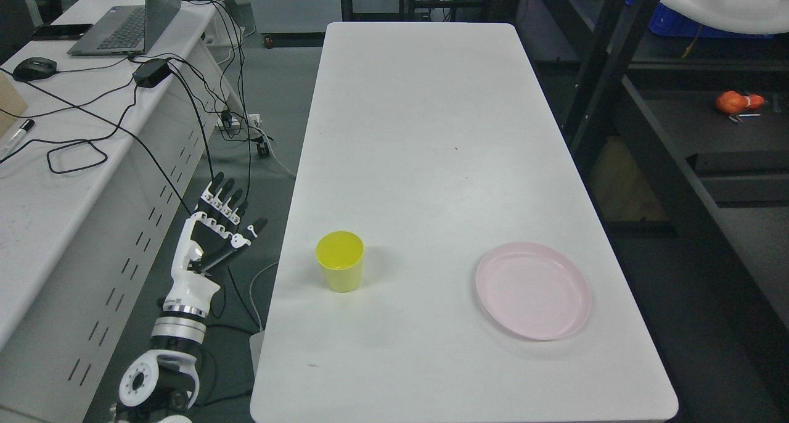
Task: Place yellow IKEA cup on middle right shelf
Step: 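Close the left hand around the yellow cup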
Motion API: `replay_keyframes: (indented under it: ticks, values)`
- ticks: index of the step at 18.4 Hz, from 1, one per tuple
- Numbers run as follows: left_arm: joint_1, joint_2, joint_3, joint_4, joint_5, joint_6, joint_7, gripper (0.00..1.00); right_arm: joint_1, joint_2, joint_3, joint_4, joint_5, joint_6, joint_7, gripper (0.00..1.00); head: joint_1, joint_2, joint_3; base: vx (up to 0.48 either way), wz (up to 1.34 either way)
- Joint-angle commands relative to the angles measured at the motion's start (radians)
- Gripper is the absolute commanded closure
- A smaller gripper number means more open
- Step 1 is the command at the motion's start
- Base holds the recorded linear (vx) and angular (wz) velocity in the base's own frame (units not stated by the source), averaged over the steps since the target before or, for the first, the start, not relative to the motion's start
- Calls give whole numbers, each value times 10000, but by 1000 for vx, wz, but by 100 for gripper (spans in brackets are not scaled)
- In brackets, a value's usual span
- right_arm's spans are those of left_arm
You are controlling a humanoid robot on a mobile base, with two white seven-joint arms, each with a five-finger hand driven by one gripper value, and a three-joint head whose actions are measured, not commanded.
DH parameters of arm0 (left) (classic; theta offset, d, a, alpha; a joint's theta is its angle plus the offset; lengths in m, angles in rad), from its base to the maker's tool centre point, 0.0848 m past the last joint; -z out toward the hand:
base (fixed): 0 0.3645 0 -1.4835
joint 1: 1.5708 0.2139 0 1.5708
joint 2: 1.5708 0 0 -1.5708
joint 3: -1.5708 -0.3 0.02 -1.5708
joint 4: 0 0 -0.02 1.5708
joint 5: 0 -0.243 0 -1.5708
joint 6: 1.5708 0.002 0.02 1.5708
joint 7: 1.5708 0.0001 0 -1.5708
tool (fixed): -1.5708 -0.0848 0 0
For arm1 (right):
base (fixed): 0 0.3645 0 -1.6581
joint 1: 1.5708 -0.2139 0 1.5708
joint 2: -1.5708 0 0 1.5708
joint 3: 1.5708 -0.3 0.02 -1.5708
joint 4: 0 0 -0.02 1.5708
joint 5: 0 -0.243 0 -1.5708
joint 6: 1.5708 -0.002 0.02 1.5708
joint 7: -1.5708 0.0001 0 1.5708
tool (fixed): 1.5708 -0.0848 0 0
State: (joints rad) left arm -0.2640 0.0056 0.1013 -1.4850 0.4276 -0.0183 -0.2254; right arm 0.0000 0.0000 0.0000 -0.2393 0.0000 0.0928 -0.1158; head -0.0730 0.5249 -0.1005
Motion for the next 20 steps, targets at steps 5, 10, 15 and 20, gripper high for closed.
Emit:
replay_keyframes:
  ticks: [5,10,15,20]
  values:
    - [-504,119,-1948,1305,-1423,-1,183,2,139,-175,169,0,-245,8,-8,0,0,0,0,4,-8]
    - [-474,119,-2699,1320,-2265,29,91,2,139,-175,169,0,-245,8,-8,1,0,0,0,0,0]
    - [-474,119,-3543,1351,-2359,29,-78,2,139,-175,169,0,-245,8,-8,1,0,0,0,0,0]
    - [-505,119,-3652,2146,-2405,-1,-78,2,139,-175,169,0,-245,8,-8,1,0,0,0,0,0]
